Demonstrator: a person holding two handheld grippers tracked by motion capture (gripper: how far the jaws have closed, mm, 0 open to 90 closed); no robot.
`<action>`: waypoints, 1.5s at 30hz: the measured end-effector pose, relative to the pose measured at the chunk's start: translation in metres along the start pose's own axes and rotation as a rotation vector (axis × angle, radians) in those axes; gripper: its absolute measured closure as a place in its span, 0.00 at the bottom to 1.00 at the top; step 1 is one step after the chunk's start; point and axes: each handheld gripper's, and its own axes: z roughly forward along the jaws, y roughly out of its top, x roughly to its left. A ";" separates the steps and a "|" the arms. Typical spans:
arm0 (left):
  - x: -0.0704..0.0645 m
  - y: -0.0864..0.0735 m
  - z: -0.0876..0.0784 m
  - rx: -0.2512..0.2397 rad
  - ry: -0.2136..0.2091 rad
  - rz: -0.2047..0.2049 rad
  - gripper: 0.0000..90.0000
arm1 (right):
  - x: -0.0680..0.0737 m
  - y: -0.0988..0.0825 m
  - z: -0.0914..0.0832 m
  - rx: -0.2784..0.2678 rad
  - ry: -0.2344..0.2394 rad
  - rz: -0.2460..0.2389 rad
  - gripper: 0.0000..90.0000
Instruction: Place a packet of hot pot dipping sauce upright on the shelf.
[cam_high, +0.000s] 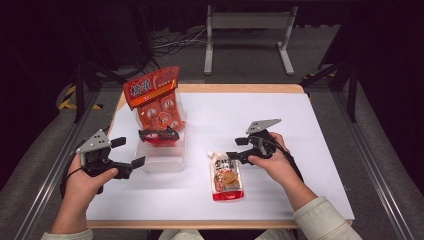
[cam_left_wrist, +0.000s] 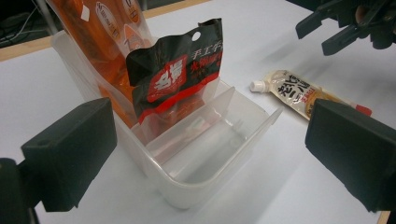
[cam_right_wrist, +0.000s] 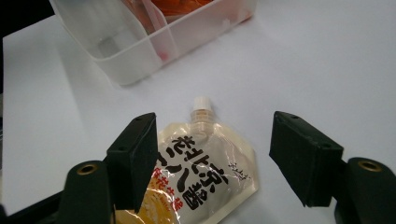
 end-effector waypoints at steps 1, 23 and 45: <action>0.000 0.000 0.000 -0.002 -0.003 -0.003 0.03 | 0.000 0.000 0.002 0.005 -0.003 0.001 0.36; -0.008 0.002 0.004 0.008 -0.044 0.016 0.08 | -0.007 -0.015 0.037 0.146 -0.012 0.045 0.34; -0.010 0.003 0.007 0.023 -0.057 0.023 0.08 | -0.004 -0.022 0.049 0.204 -0.059 0.006 0.27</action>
